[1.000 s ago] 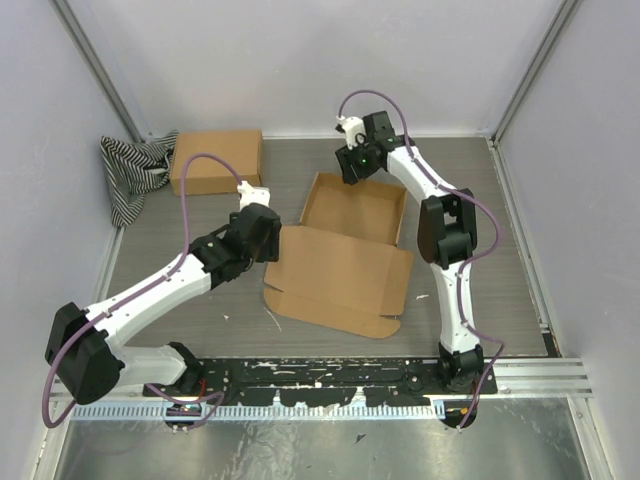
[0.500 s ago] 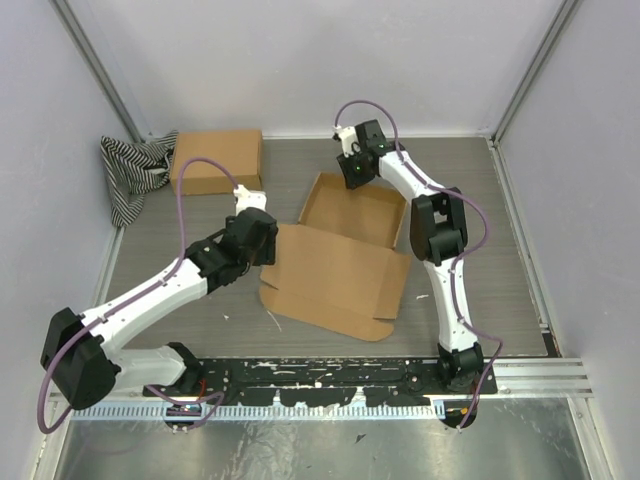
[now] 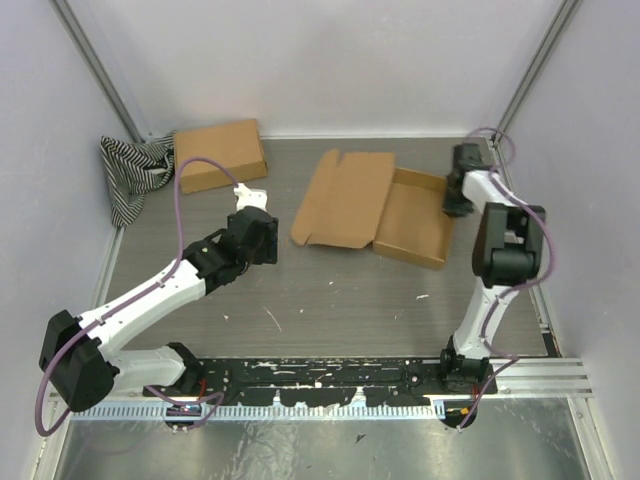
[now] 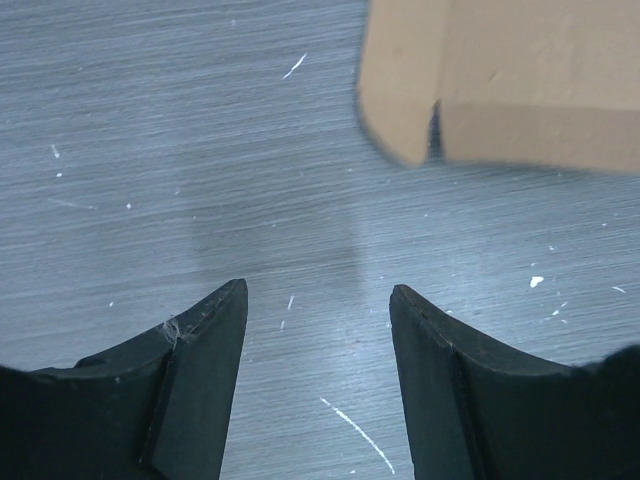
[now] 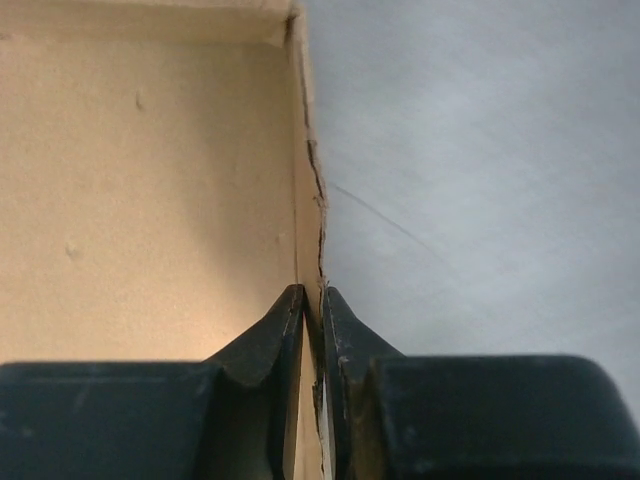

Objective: Fold the paper box

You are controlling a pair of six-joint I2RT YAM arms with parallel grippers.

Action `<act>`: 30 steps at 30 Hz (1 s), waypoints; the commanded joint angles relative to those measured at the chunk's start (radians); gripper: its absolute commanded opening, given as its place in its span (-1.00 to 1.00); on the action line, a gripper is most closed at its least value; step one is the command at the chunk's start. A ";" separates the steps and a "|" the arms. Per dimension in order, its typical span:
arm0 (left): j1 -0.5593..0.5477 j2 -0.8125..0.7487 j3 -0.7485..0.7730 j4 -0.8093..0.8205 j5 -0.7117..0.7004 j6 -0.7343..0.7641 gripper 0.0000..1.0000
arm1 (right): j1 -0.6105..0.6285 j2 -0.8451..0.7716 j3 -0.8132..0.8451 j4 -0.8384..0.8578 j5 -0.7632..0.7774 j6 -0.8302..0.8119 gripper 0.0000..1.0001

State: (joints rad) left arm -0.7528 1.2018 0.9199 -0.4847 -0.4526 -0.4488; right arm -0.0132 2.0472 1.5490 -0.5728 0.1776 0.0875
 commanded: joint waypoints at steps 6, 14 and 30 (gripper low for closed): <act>0.004 0.024 0.007 0.067 0.095 -0.006 0.30 | -0.011 -0.369 -0.430 0.020 -0.258 0.192 -0.56; 0.004 0.018 0.002 0.031 0.084 -0.095 0.31 | 0.245 -0.777 -0.649 0.040 -0.459 0.402 -0.24; 0.005 -0.134 -0.056 -0.020 0.047 -0.145 0.31 | 0.379 -0.580 -0.165 -0.069 -0.202 0.121 0.20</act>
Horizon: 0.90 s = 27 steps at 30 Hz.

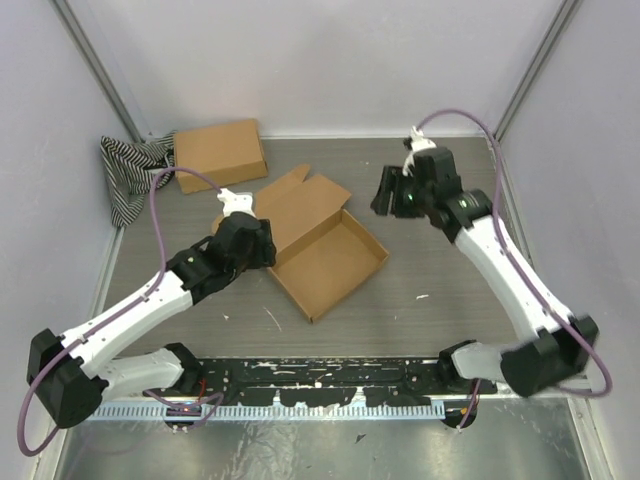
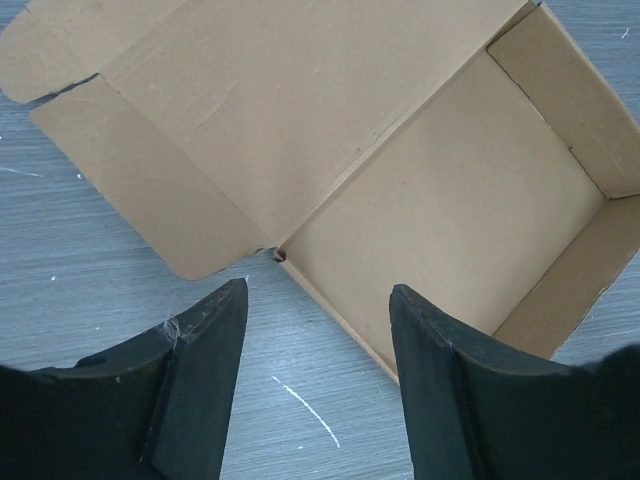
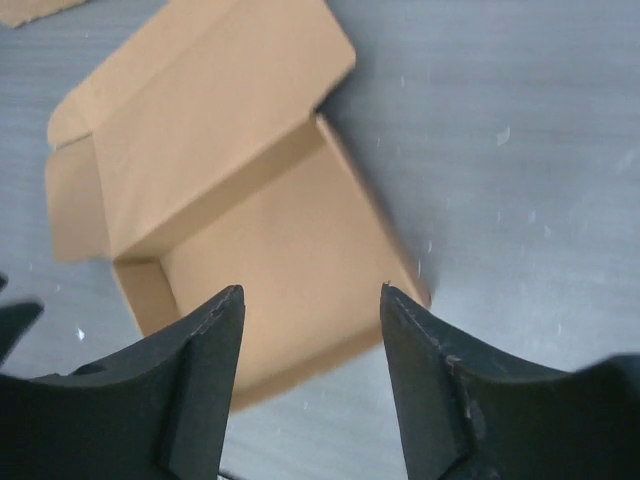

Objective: Fold the paper box

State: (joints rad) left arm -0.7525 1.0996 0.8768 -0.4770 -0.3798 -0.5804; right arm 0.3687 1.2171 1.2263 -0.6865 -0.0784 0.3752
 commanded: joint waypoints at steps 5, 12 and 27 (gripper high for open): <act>0.004 -0.058 -0.015 -0.077 -0.037 -0.012 0.33 | 0.000 0.614 0.341 0.058 0.059 -0.231 -0.20; 0.005 -0.064 -0.049 -0.096 -0.044 -0.052 0.34 | 0.017 0.672 0.310 0.093 0.012 -0.242 -0.19; 0.005 -0.025 -0.110 -0.095 -0.063 -0.072 0.35 | 0.074 0.515 0.160 0.141 0.081 -0.228 -0.08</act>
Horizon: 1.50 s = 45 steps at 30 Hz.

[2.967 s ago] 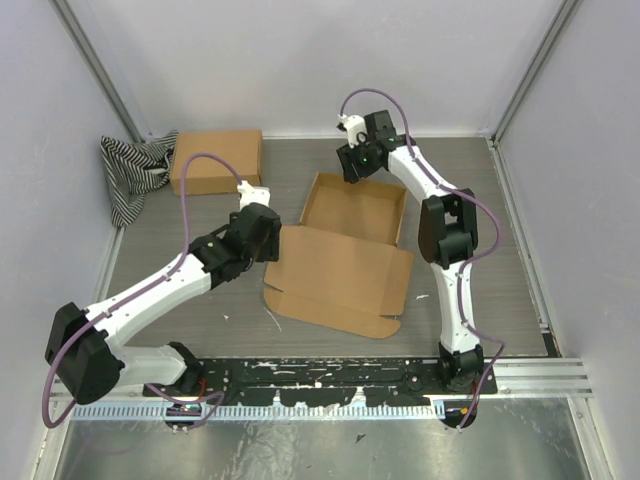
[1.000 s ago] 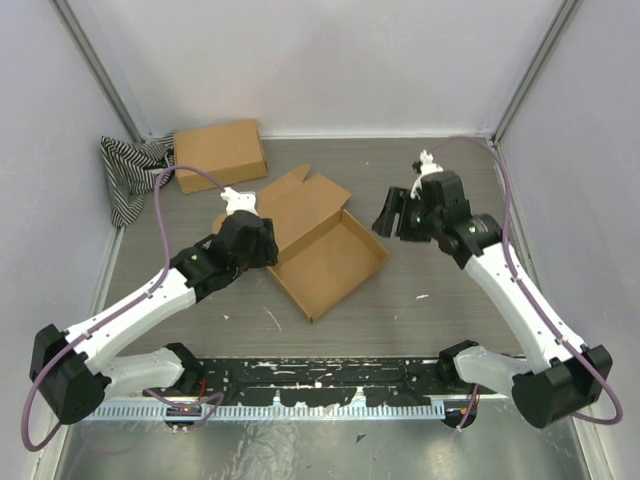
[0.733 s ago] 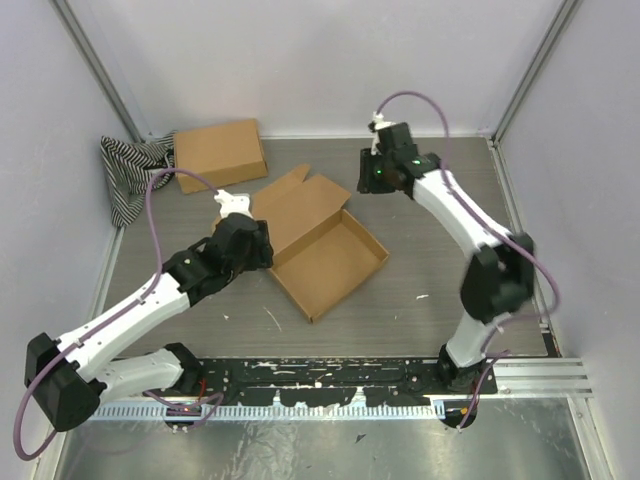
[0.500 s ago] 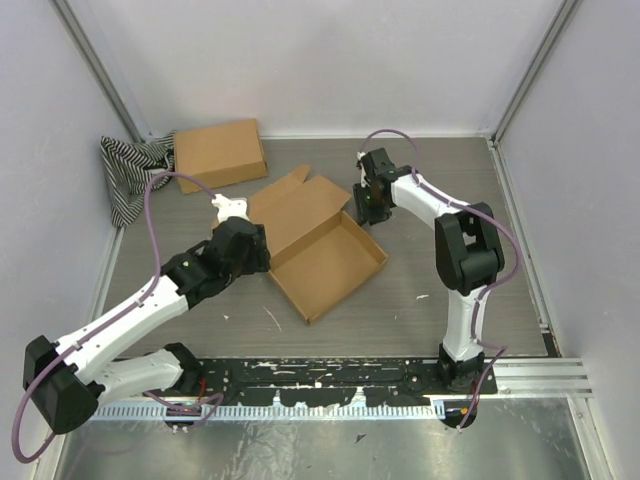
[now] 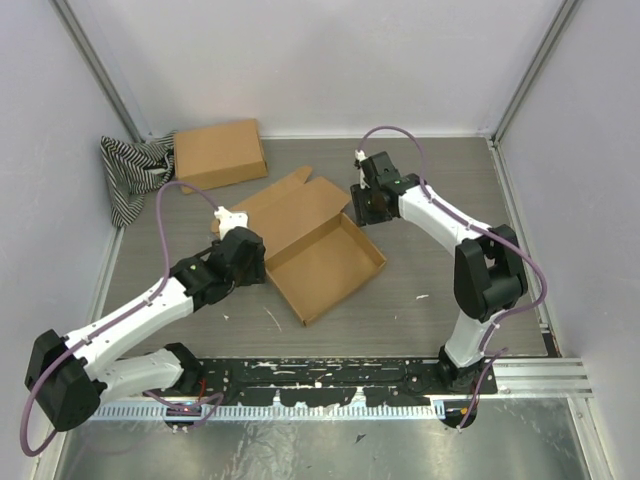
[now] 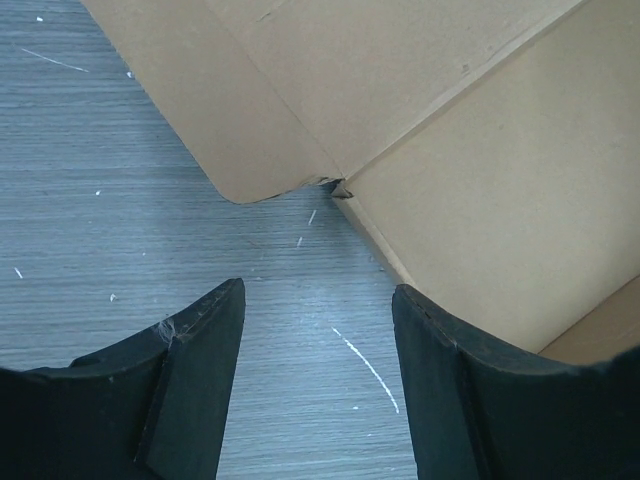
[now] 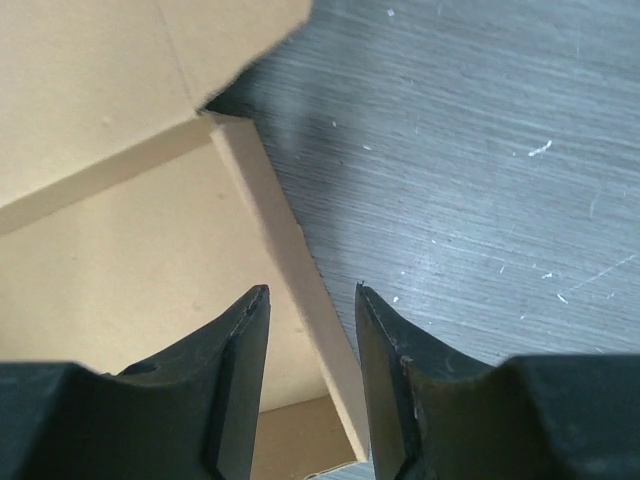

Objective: Fold the paper box

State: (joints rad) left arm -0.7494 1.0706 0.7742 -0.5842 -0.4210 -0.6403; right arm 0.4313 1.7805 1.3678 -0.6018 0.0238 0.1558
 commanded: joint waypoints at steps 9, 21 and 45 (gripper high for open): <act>0.002 -0.013 0.001 -0.006 -0.027 -0.022 0.35 | 0.032 0.105 0.096 0.030 -0.027 -0.030 -0.09; 0.003 -0.009 0.025 -0.018 -0.052 -0.022 0.35 | 0.036 -0.007 -0.078 0.003 0.175 0.082 -0.68; 0.373 0.507 0.380 0.223 0.323 0.019 0.48 | 0.108 -0.505 -0.464 0.089 0.336 0.435 0.48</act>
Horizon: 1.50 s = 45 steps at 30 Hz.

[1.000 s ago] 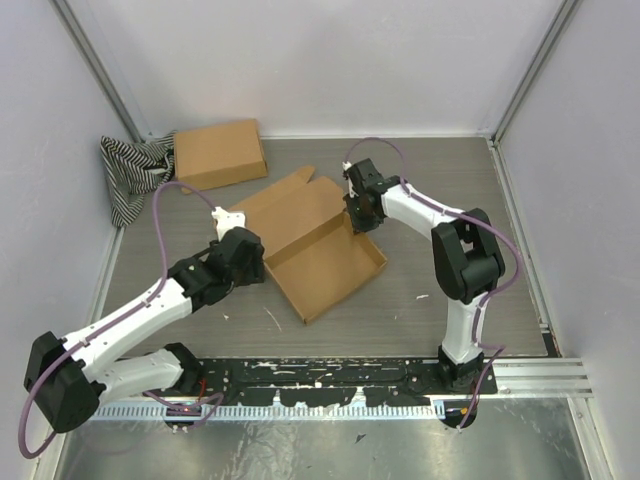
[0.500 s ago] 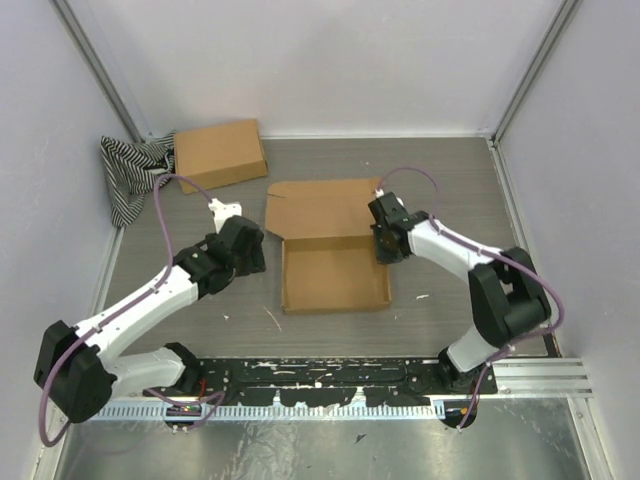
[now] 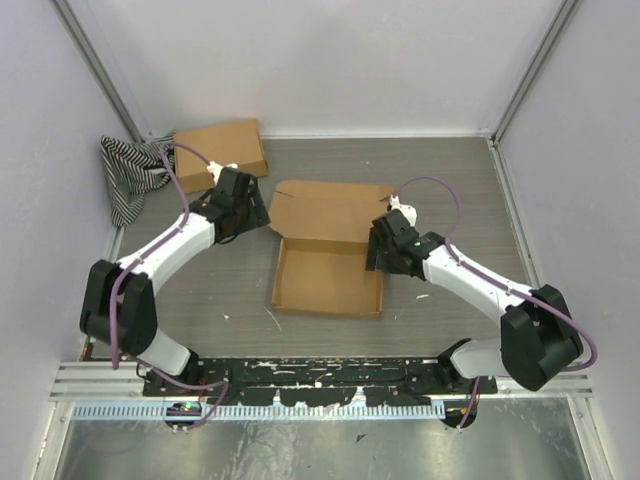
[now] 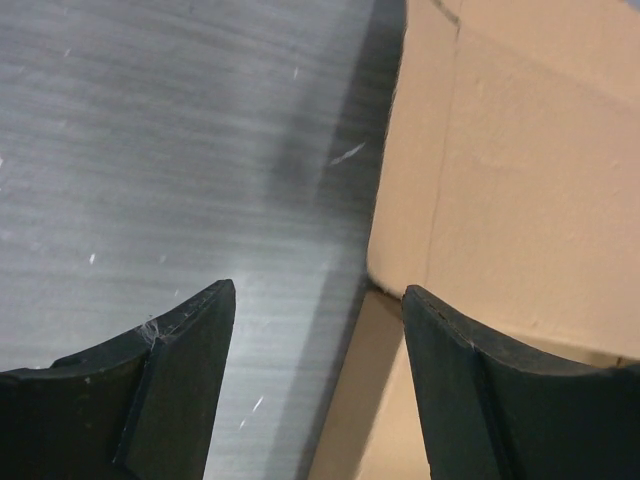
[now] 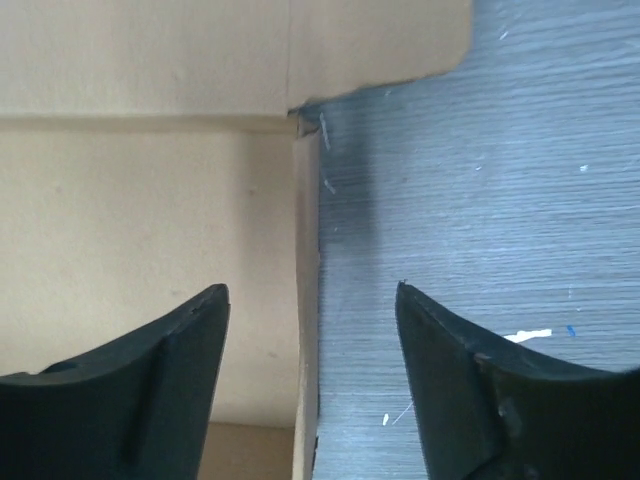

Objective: Fold the paper box

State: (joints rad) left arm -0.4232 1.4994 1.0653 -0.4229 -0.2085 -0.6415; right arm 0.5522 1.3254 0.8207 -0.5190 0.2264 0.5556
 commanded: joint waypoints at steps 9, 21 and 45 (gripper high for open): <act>0.120 0.308 0.267 0.061 0.321 0.033 0.33 | -0.252 0.091 0.320 0.046 0.061 -0.069 0.92; 0.118 0.446 0.349 0.030 0.363 0.045 0.12 | -0.408 0.366 0.396 0.100 -0.279 -0.141 0.37; 0.055 0.416 0.402 0.009 0.296 0.104 -0.47 | -0.352 0.425 0.483 0.108 -0.354 -0.169 -0.16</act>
State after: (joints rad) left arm -0.3416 1.9549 1.4311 -0.3916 0.1036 -0.5648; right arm 0.1577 1.8496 1.2438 -0.4088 -0.1238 0.4080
